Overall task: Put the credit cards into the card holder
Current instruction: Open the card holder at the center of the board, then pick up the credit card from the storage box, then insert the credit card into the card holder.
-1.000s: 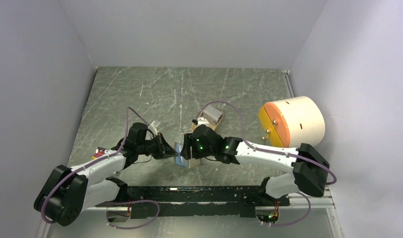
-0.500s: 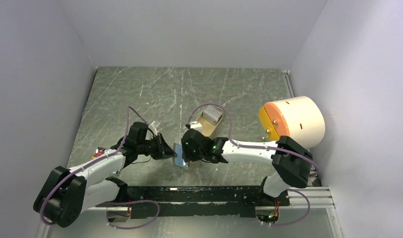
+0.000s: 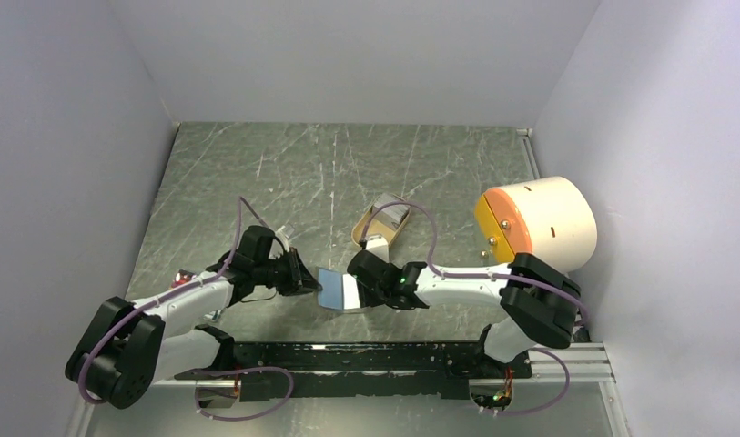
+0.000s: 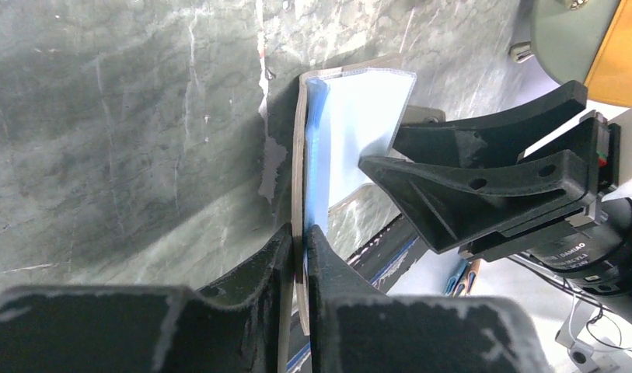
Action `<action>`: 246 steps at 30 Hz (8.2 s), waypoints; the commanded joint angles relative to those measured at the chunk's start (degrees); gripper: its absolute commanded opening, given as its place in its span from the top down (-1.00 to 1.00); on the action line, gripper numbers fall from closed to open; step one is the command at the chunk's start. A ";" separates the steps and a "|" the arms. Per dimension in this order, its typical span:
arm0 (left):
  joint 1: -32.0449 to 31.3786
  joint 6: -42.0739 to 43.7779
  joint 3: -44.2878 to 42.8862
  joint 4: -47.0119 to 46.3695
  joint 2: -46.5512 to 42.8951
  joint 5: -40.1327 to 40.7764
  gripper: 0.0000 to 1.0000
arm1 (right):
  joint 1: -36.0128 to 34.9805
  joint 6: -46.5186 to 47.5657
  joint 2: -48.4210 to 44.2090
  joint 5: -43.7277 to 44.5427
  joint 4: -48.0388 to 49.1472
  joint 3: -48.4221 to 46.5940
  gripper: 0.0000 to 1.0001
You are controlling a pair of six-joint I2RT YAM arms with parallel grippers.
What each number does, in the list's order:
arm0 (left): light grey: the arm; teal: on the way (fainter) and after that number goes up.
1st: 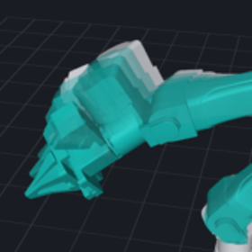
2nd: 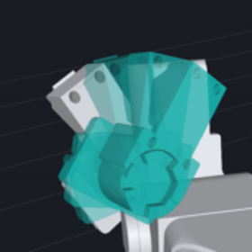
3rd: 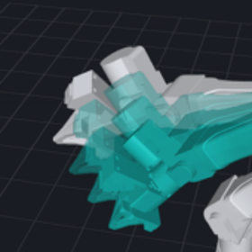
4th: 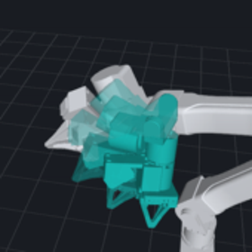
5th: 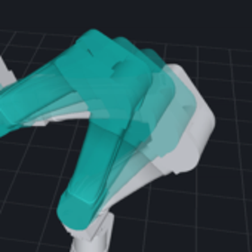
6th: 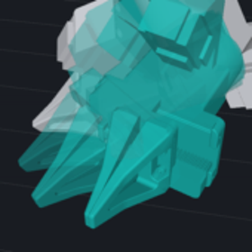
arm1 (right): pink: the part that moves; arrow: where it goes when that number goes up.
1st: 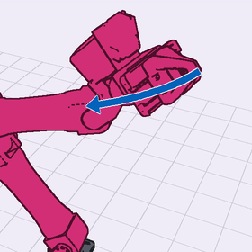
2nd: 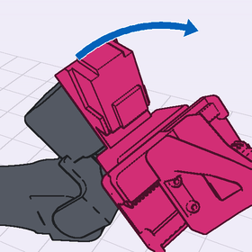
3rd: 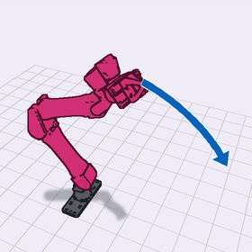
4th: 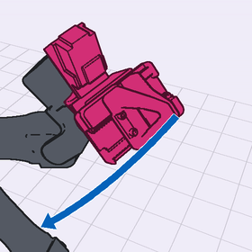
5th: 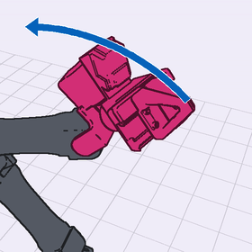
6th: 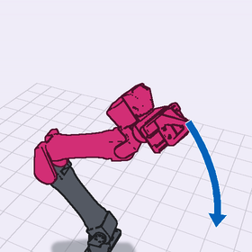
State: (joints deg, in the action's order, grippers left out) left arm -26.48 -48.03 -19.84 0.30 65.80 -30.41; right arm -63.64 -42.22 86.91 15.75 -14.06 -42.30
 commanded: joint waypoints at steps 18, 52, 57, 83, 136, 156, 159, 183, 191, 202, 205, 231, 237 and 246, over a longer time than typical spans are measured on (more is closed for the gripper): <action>-0.46 1.16 1.00 -3.57 0.31 -2.61 0.82 | 0.49 -1.10 -2.99 4.90 -2.31 1.08 0.17; -0.46 8.17 -9.21 12.06 -0.04 -3.99 0.82 | 21.68 45.63 1.13 3.13 8.76 -17.64 -0.14; -0.46 9.30 -10.62 14.63 0.30 -4.21 0.82 | 21.86 53.34 8.31 5.65 9.09 -20.70 -0.20; -0.50 9.45 -10.14 14.20 -2.08 -3.90 0.82 | 22.68 60.18 19.60 15.96 13.56 -20.61 -0.43; -0.50 9.09 -9.96 13.77 -1.83 -3.87 0.82 | 22.74 56.98 14.41 13.35 5.44 -24.17 0.29; -0.49 8.82 -9.93 13.48 -1.27 -4.13 0.82 | 21.74 54.35 11.97 9.02 -2.13 -26.52 0.93; -0.50 8.76 -10.13 13.34 -0.96 -4.08 0.82 | 21.62 54.17 10.75 7.66 -3.15 -26.88 0.96; -0.46 1.21 -4.32 1.48 0.63 -0.18 0.82 | 14.81 5.45 -14.06 -25.24 10.79 -8.28 1.00; -0.50 1.58 -3.60 2.07 2.30 1.84 0.71 | 9.24 -4.80 -11.50 -25.24 22.59 1.26 1.00; -0.50 2.97 -3.64 3.58 3.36 1.98 0.60 | 9.23 -1.62 -6.36 -22.55 21.15 4.19 1.00; -0.47 3.18 -3.72 4.16 3.33 2.40 0.59 | 9.42 -1.64 -5.61 -22.44 22.63 5.96 1.00; -0.50 5.02 -2.54 6.71 4.31 5.77 0.44 | 16.43 -8.71 -4.14 -31.46 43.46 18.28 1.00; -0.46 5.29 -2.28 6.26 4.67 5.59 0.68 | 17.14 -10.43 -3.94 -32.01 45.25 18.19 1.00; -0.49 5.40 -2.28 5.70 4.95 4.98 0.68 | 18.04 -11.08 -2.48 -30.58 46.56 18.55 1.00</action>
State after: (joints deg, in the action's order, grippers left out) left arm -26.52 -43.70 -22.70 6.26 70.39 -25.67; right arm -46.33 -52.42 83.31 -15.59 29.69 -24.62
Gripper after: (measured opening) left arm 0.159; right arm 0.010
